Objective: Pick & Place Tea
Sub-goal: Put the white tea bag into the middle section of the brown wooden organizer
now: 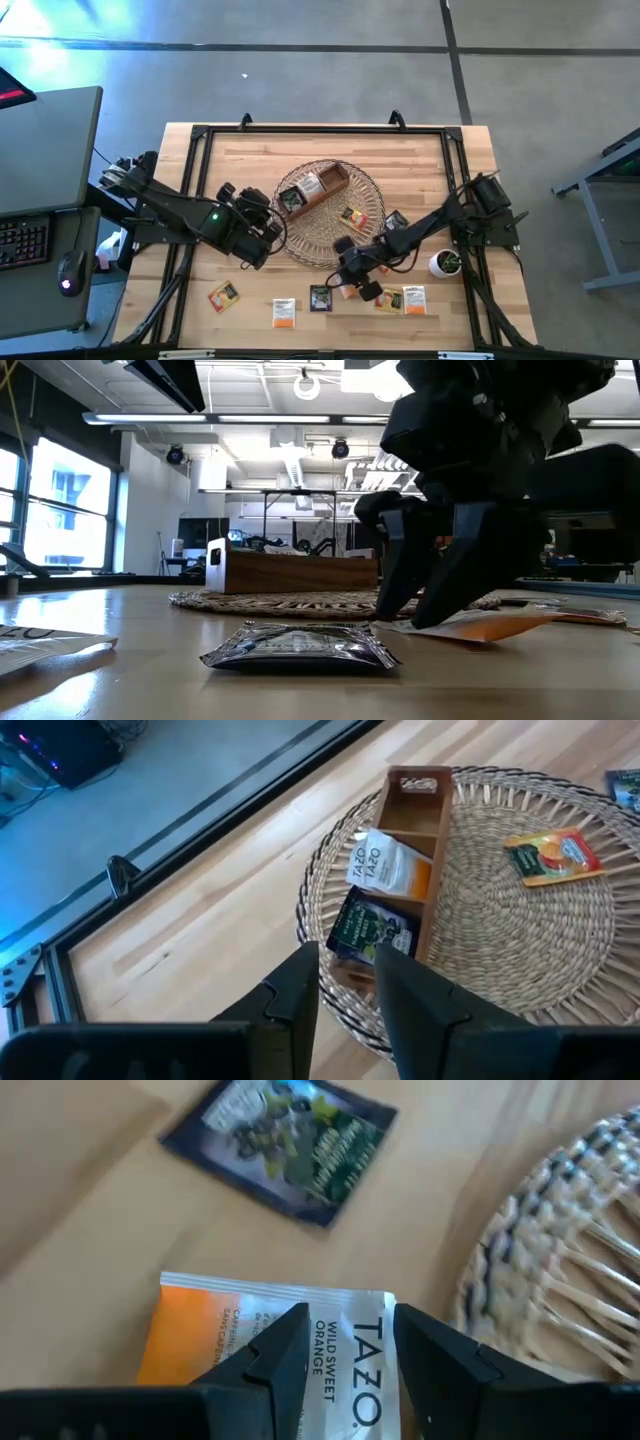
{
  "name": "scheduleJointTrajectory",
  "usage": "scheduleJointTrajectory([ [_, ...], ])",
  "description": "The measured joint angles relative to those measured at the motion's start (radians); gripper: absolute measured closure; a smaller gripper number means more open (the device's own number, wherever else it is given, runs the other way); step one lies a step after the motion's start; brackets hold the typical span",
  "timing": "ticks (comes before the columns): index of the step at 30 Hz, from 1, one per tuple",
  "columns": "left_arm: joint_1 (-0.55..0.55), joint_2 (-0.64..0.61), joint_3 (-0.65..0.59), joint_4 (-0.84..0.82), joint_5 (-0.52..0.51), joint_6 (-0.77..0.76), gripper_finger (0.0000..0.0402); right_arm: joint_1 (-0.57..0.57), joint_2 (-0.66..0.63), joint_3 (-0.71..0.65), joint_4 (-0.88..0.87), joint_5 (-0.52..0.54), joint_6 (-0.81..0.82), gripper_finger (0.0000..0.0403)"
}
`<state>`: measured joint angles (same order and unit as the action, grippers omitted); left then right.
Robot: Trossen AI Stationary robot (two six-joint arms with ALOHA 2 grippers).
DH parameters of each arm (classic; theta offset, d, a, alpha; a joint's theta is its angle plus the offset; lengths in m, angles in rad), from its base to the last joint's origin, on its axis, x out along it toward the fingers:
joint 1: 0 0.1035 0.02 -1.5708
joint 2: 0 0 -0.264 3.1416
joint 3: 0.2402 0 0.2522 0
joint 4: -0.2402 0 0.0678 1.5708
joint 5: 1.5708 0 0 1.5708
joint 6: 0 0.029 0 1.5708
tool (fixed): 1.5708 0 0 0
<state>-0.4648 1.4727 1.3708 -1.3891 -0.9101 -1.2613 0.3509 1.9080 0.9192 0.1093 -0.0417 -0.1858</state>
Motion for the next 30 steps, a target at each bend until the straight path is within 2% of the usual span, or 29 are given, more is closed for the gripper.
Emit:
scheduleJointTrajectory([
  [11,0.000,0.000,0.000,-0.002,0.001,0.008,0.0302,0.065,0.004,-0.002,0.019,-0.033,0.011,0.0260],
  [19,0.000,0.000,0.000,-0.001,0.001,0.008,0.0302,0.065,-0.003,-0.006,0.057,0.014,0.054,0.0260],
  [30,0.000,0.000,0.000,-0.001,0.001,0.024,0.0302,0.064,-0.003,-0.006,0.126,-0.096,0.055,0.0261],
])
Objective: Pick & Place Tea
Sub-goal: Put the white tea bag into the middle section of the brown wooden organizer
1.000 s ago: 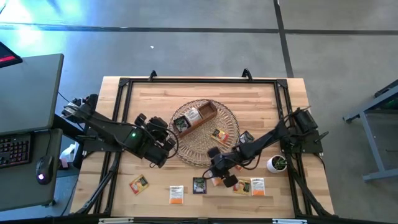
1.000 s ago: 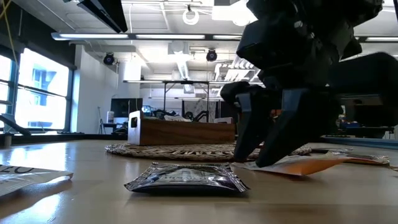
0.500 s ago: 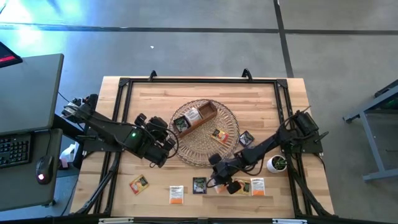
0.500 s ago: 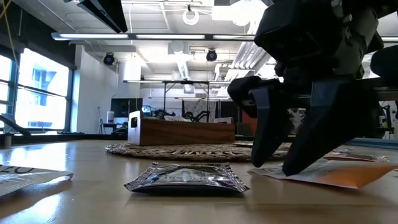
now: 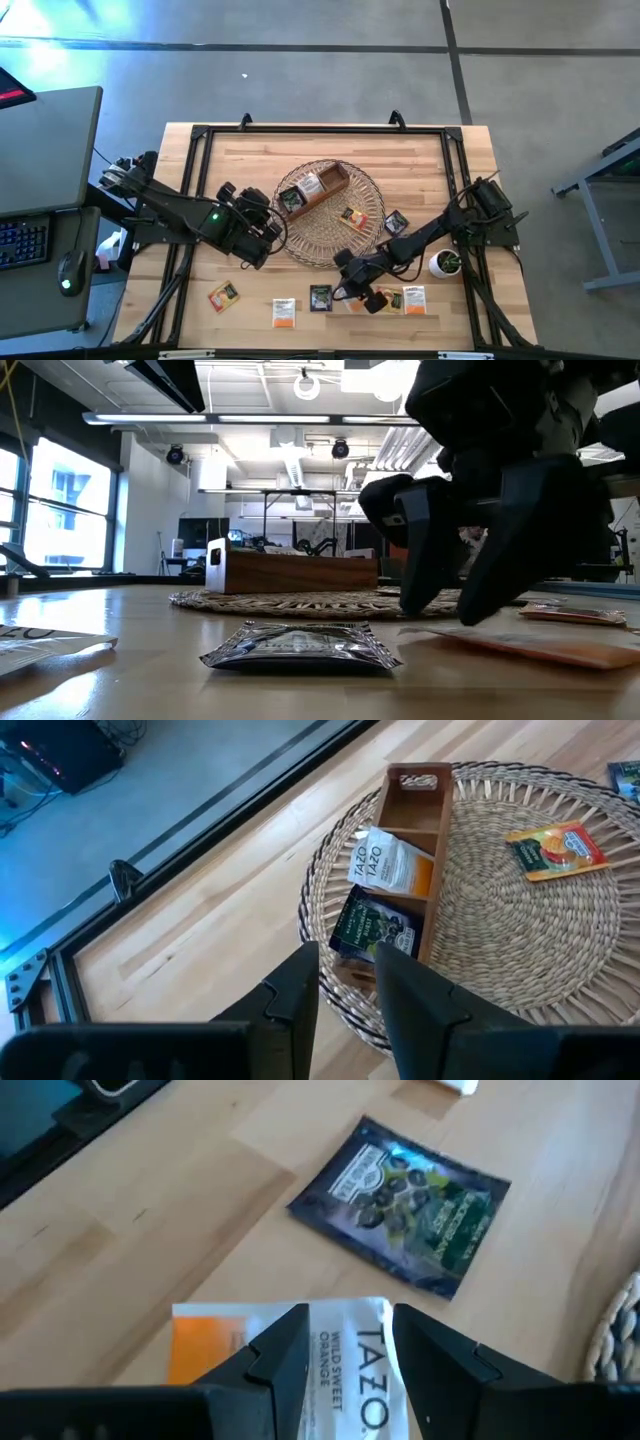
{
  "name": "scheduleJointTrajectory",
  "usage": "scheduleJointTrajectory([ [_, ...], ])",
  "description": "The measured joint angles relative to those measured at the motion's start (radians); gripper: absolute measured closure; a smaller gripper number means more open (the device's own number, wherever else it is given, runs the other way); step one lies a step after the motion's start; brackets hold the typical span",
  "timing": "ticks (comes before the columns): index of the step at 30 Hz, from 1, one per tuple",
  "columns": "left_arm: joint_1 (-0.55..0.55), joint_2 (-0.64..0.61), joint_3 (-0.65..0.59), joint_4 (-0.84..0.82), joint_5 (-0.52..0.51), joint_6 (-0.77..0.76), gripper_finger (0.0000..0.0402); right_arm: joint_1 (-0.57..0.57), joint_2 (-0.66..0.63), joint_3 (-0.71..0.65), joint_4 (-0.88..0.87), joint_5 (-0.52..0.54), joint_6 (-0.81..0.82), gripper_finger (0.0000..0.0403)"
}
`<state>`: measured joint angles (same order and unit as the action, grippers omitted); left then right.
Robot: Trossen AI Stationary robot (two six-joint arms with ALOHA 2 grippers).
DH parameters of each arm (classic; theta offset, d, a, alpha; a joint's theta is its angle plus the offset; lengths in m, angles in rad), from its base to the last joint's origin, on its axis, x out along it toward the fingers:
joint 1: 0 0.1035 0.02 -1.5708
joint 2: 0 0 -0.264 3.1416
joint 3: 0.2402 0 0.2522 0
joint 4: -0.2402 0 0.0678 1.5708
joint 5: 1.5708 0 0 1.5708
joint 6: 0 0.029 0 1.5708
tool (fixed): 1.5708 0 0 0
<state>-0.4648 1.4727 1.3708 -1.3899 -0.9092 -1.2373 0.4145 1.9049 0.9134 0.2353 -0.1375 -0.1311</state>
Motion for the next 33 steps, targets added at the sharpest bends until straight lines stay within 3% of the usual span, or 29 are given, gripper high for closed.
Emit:
scheduleJointTrajectory([
  [5,0.000,0.000,0.000,0.000,0.000,0.002,0.0302,-0.007,0.000,0.000,0.004,0.040,-0.004,0.0261],
  [17,0.000,0.000,0.001,0.000,0.000,0.002,0.0302,-0.022,0.021,-0.020,-0.080,0.019,-0.008,0.0269],
  [21,0.000,0.000,0.001,0.000,-0.001,0.002,0.0302,-0.021,0.051,-0.021,-0.078,0.043,-0.036,0.0300],
  [27,0.000,0.000,0.001,0.000,0.000,0.002,0.0302,-0.023,0.063,-0.021,-0.067,0.050,-0.055,0.0392],
  [33,0.000,0.000,0.001,0.000,0.000,0.005,0.0302,-0.024,0.009,-0.029,-0.046,0.040,-0.037,0.0388],
])
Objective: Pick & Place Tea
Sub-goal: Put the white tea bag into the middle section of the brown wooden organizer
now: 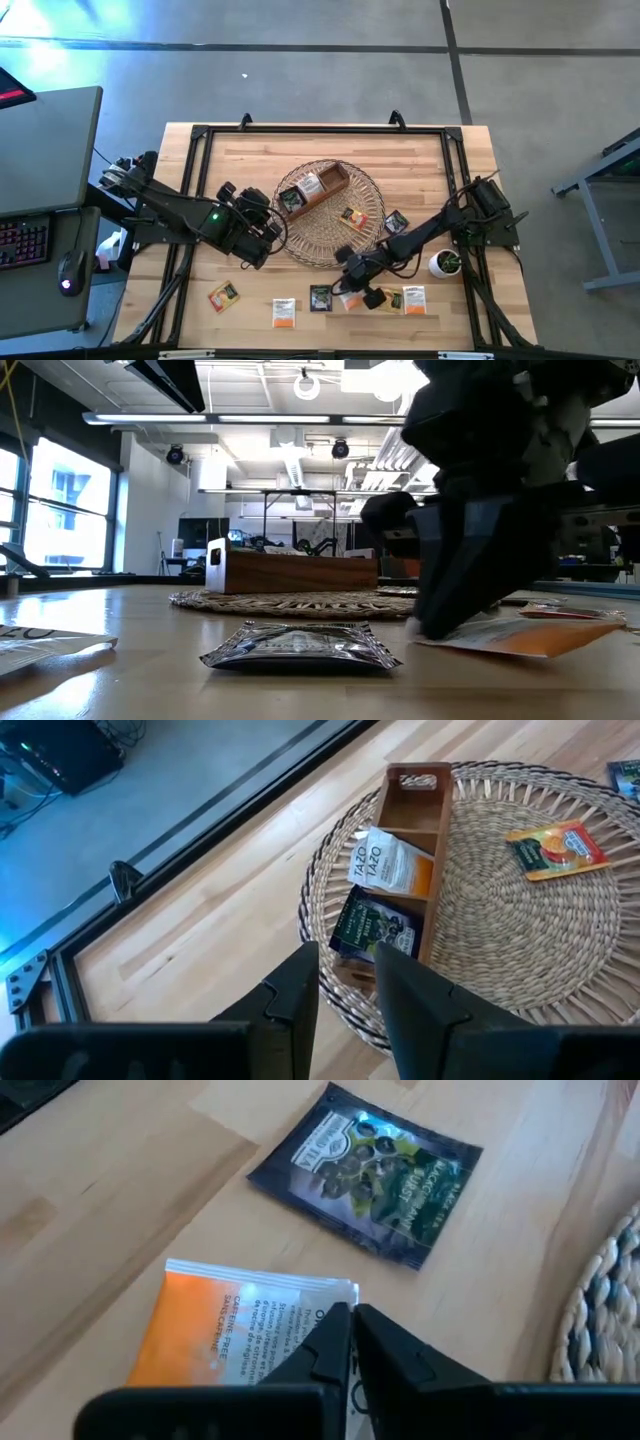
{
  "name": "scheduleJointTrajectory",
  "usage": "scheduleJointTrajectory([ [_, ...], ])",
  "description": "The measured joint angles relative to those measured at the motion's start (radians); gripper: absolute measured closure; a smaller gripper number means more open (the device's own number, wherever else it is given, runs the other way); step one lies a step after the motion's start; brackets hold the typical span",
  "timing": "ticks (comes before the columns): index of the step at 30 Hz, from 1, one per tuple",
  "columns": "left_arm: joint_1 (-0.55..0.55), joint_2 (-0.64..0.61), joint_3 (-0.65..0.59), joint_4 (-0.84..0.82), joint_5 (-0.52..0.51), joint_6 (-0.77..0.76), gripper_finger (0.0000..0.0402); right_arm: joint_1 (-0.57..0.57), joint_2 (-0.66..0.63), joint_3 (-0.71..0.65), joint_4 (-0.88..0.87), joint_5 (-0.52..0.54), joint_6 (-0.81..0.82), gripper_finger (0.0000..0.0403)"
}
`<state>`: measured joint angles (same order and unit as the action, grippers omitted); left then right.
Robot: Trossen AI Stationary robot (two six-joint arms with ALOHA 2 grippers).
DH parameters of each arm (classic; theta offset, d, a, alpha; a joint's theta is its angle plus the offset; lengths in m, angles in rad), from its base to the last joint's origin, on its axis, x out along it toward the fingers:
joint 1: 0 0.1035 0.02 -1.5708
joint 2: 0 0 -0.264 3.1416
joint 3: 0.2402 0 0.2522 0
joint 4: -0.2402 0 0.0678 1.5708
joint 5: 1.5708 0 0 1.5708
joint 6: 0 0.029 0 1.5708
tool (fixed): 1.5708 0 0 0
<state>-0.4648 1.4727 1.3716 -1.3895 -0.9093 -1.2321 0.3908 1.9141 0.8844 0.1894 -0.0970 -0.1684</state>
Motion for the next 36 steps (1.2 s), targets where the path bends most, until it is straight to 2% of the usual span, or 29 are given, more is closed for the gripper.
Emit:
scheduleJointTrajectory([
  [2,0.000,0.000,0.000,0.000,0.000,0.013,0.0302,0.001,-0.050,-0.006,-0.023,0.023,-0.010,0.0398],
  [4,0.000,0.000,0.000,0.002,-0.003,0.023,0.0302,0.001,-0.111,-0.003,-0.025,0.095,-0.051,0.0398],
  [7,0.000,0.000,0.000,0.002,-0.021,0.024,0.0302,-0.010,-0.198,0.003,0.001,0.335,-0.203,0.0394],
  [10,0.000,0.000,0.000,0.001,-0.032,0.024,0.0302,-0.040,-0.230,0.001,0.066,0.601,-0.399,0.0400],
  [12,0.000,0.000,0.000,0.002,-0.032,0.024,0.0302,-0.079,-0.235,0.001,0.170,0.709,-0.536,0.0399],
  [13,0.000,0.000,0.000,0.002,-0.032,0.024,0.0302,-0.105,-0.237,0.002,0.220,0.725,-0.596,0.0398],
  [14,0.000,0.000,0.000,0.002,-0.032,0.024,0.0302,-0.133,-0.233,0.003,0.260,0.716,-0.647,0.0398],
  [18,0.000,0.000,0.000,0.003,-0.033,0.024,0.0302,-0.255,-0.191,0.002,0.338,0.554,-0.807,0.0400],
  [22,0.000,0.000,0.000,0.003,-0.035,0.024,0.0302,-0.352,-0.139,0.003,0.489,0.561,-0.941,0.0401],
  [25,0.000,0.000,0.000,0.003,-0.039,0.025,0.0302,-0.411,-0.094,0.003,0.568,0.492,-1.001,0.0401],
  [29,0.000,0.000,0.000,0.003,-0.043,0.026,0.0302,-0.460,-0.055,0.003,0.587,0.392,-1.027,0.0402],
  [33,0.000,0.000,0.000,0.003,-0.044,0.026,0.0302,-0.481,-0.026,0.003,0.551,0.422,-1.065,0.0402],
  [36,0.000,0.000,0.000,0.003,-0.044,0.026,0.0302,-0.485,-0.026,0.003,0.514,0.385,-1.071,0.0401],
])
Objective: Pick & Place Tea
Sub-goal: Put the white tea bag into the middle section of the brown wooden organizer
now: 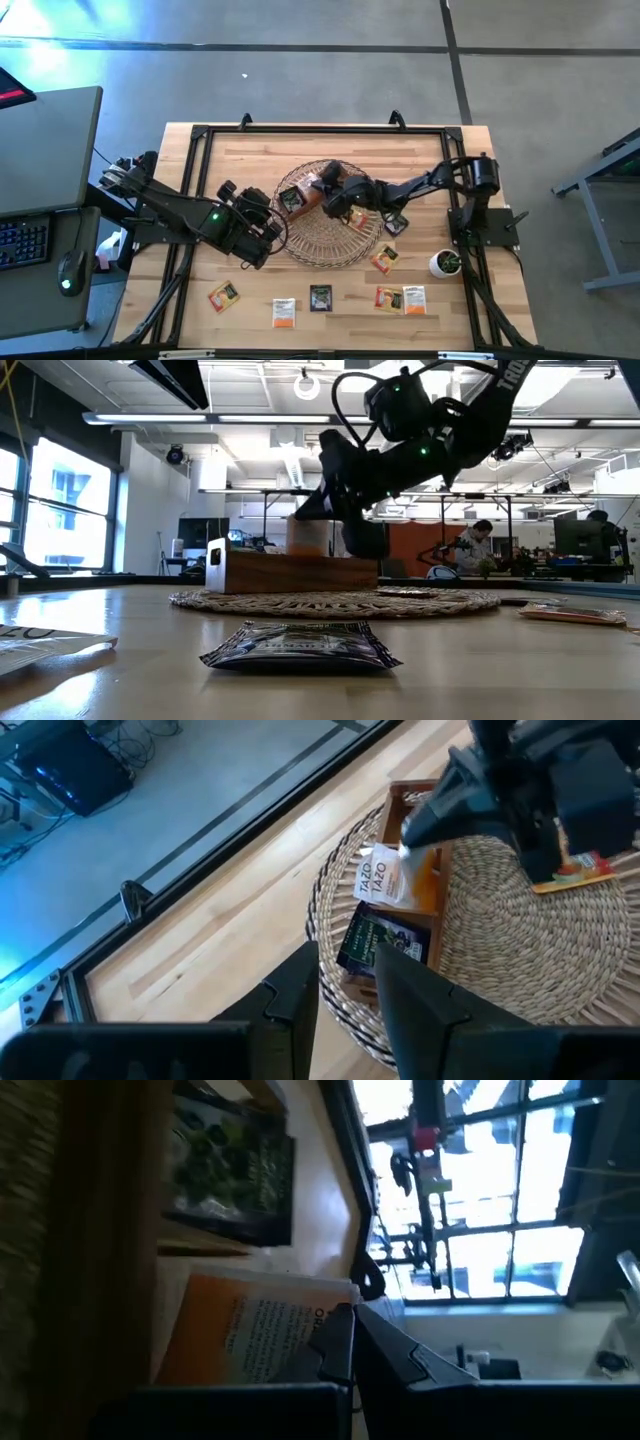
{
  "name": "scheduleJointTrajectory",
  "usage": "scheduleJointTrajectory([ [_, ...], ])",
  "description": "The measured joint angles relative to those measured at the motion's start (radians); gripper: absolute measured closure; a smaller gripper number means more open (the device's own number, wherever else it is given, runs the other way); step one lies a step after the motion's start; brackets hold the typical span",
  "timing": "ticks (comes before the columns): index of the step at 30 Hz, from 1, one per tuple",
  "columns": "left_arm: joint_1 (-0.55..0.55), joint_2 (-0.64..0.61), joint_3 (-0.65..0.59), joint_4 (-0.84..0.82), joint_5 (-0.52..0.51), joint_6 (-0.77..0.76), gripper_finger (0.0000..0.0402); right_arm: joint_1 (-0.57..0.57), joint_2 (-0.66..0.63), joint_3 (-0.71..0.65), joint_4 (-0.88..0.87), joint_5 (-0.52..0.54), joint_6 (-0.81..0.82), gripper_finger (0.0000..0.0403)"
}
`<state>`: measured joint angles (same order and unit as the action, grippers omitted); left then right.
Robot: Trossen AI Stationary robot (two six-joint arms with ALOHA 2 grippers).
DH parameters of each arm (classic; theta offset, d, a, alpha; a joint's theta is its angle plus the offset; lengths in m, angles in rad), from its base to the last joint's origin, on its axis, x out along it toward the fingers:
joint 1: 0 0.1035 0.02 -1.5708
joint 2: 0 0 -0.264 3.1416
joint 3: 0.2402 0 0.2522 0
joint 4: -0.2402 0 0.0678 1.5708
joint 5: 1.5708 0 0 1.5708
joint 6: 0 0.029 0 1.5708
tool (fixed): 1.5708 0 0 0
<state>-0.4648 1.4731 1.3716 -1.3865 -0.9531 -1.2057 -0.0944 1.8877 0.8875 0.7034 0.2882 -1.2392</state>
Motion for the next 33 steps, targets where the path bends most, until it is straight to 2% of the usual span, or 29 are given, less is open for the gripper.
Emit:
scheduleJointTrajectory([
  [7,0.000,0.000,0.000,0.001,0.000,-0.002,0.0302,-0.024,0.000,0.000,-0.088,-0.113,0.004,0.0392],
  [13,0.000,0.000,0.000,0.003,0.001,-0.003,0.0302,-0.024,0.000,0.000,-0.082,-0.175,0.051,0.0374],
  [18,0.000,0.000,0.000,0.003,0.001,-0.003,0.0302,-0.026,-0.001,0.002,-0.043,-0.158,0.102,0.0340],
  [28,0.000,0.000,0.000,0.000,0.001,-0.003,0.0302,0.009,-0.004,0.002,0.045,-0.026,0.151,0.0278],
  [33,0.000,0.000,0.000,0.003,0.001,-0.024,0.0302,0.100,-0.046,0.002,-0.038,-0.022,0.379,0.0278],
])
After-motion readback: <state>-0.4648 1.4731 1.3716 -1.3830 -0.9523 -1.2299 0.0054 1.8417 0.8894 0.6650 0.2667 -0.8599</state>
